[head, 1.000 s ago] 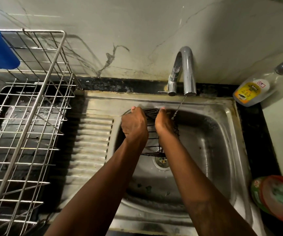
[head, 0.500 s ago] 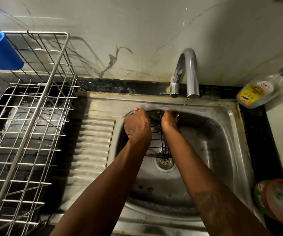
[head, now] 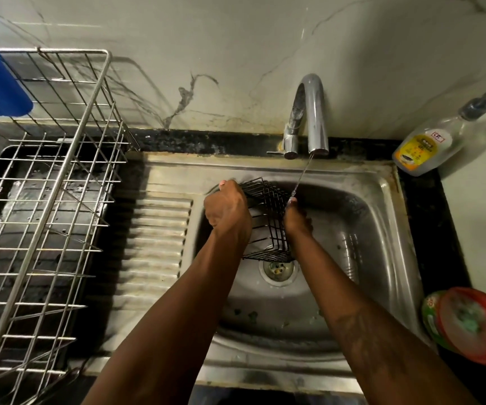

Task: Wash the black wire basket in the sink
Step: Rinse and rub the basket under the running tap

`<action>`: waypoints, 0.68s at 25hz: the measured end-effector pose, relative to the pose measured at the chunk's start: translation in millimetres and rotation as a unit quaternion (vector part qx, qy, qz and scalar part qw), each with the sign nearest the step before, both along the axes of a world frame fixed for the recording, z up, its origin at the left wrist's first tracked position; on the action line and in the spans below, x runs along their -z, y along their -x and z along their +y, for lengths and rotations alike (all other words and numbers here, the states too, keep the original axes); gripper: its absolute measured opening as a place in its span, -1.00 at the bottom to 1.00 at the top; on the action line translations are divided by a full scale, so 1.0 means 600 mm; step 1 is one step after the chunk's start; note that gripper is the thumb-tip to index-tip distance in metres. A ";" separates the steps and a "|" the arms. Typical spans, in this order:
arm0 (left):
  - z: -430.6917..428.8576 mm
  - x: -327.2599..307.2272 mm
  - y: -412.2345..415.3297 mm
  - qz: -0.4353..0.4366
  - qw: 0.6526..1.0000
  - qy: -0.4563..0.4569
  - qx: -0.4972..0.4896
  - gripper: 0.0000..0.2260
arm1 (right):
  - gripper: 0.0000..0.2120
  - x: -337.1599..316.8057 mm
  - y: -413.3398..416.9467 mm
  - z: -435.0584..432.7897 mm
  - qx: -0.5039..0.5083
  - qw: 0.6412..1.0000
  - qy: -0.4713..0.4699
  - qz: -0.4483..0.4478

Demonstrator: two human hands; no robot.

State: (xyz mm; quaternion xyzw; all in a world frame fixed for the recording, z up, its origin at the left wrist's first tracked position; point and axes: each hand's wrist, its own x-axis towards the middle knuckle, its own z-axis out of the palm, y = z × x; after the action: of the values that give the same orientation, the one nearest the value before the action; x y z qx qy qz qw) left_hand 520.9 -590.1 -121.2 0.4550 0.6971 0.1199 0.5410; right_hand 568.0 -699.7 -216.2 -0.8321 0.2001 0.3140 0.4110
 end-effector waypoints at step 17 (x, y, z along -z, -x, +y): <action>-0.122 -0.027 -0.039 -0.119 0.956 0.109 0.244 -0.89 | -0.44 -0.060 0.022 -0.089 0.019 0.983 -0.174 -0.057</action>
State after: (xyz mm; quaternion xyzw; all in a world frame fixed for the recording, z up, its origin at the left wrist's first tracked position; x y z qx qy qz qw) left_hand 544.0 -663.1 -104.8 0.5317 0.5041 -0.0389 0.6795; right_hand 554.7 -753.2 -180.2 -0.7605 0.1348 0.2885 0.5659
